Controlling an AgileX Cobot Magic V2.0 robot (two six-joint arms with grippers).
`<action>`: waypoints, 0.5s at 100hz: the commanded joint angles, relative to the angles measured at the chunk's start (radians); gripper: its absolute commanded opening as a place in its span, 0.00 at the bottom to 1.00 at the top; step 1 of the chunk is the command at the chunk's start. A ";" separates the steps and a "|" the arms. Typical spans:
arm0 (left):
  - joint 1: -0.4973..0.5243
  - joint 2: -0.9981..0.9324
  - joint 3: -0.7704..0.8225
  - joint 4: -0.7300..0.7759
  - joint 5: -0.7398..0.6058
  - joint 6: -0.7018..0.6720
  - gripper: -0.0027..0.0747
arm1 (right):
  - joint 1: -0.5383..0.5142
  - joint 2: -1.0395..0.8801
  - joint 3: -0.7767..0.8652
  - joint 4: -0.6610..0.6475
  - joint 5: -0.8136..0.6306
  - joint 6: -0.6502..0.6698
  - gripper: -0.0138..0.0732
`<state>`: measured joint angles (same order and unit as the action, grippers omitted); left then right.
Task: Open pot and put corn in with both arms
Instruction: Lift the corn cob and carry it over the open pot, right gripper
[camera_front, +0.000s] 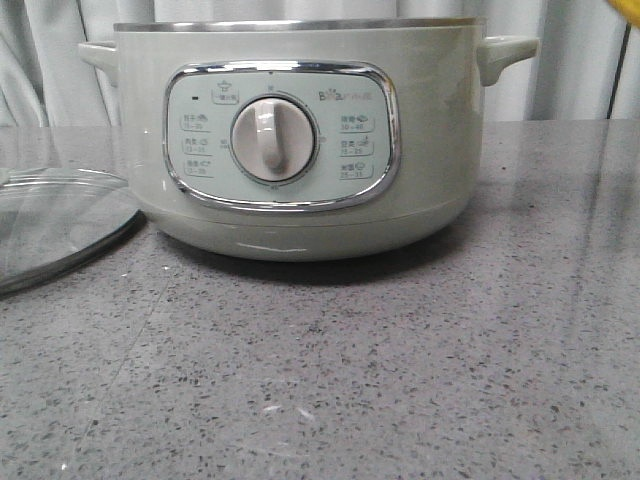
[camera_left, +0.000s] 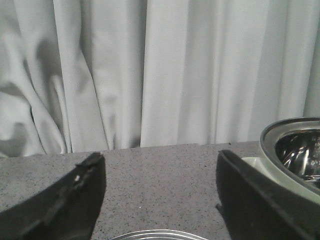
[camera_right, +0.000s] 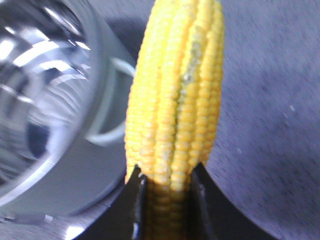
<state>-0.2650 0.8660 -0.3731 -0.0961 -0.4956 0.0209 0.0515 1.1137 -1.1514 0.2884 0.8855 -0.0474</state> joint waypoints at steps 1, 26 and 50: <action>-0.003 -0.009 -0.026 0.002 -0.081 0.000 0.60 | 0.024 -0.015 -0.082 0.072 -0.067 0.002 0.08; -0.003 -0.009 -0.026 0.002 -0.084 0.000 0.60 | 0.195 0.079 -0.176 0.140 -0.163 -0.059 0.08; -0.003 -0.009 -0.026 0.002 -0.084 0.000 0.60 | 0.333 0.235 -0.271 0.141 -0.226 -0.060 0.08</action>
<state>-0.2650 0.8660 -0.3731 -0.0961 -0.4974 0.0209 0.3475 1.3213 -1.3515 0.4056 0.7415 -0.0929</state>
